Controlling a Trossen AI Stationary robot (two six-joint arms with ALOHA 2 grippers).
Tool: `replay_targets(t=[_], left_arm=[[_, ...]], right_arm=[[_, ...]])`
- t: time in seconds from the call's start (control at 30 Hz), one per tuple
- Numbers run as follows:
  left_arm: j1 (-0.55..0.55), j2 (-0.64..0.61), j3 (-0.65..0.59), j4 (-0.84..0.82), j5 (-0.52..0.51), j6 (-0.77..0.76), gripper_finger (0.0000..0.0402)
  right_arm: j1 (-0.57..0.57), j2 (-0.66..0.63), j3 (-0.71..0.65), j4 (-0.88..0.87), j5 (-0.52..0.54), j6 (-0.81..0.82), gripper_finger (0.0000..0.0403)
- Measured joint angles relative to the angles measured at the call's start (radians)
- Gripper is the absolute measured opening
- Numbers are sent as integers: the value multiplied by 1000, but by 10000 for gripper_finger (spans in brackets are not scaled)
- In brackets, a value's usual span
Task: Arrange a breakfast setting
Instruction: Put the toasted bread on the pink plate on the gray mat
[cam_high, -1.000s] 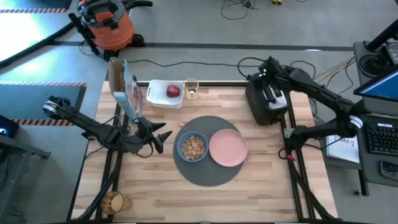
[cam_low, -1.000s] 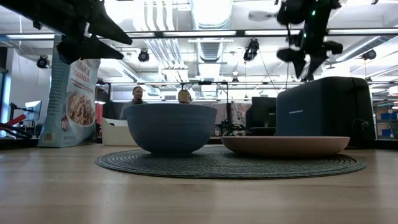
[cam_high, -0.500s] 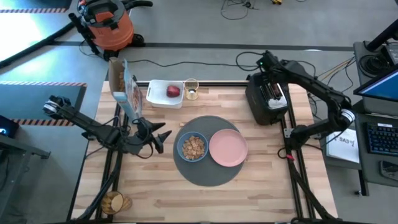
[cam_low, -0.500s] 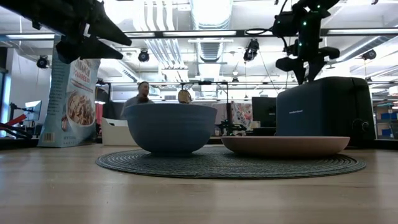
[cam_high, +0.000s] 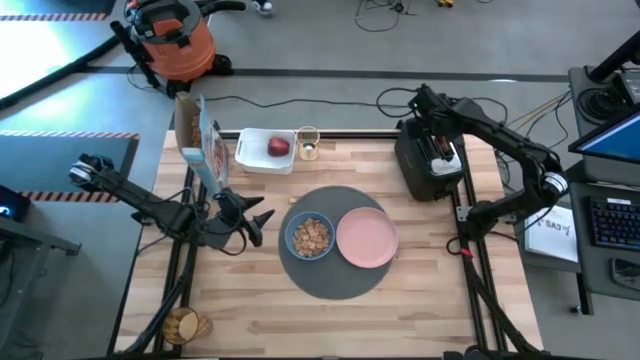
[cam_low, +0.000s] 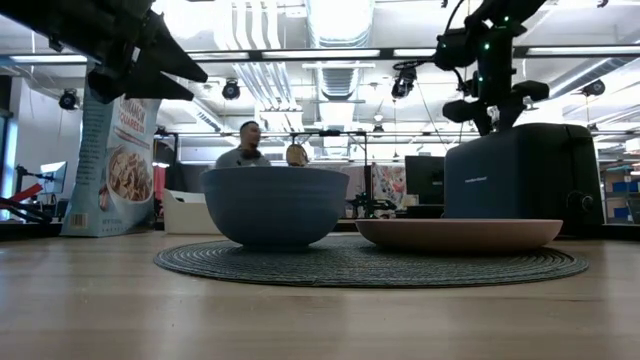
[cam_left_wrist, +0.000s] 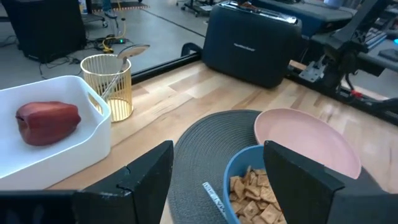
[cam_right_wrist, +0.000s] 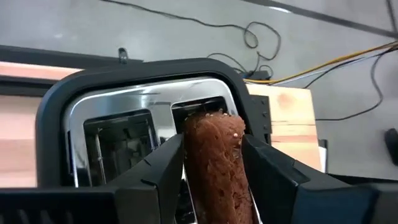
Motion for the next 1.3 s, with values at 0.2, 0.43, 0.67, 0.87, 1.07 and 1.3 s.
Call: replay_targets(t=[0.2, 0.43, 0.67, 0.87, 1.07, 1.3], left_arm=[[-5, -17, 0, -79, 0, -42, 232], [-11, -41, 0, -162, 0, -82, 232], [-13, -53, -4, -186, 0, -92, 232], [-13, -53, -6, -184, -5, -95, 232], [-13, -53, -9, -178, -8, -100, 232], [-13, -53, -10, -171, -8, -103, 232]], right_arm=[[-3, 34, 4, -17, 49, 62, 135], [-4, 60, 8, -37, 57, 106, 112], [-2, 59, 14, -39, 29, 106, 110], [2, 52, 44, -43, -12, 94, 111], [4, 51, 61, -36, -16, 82, 103], [4, 51, 61, -36, -8, 78, 86]])
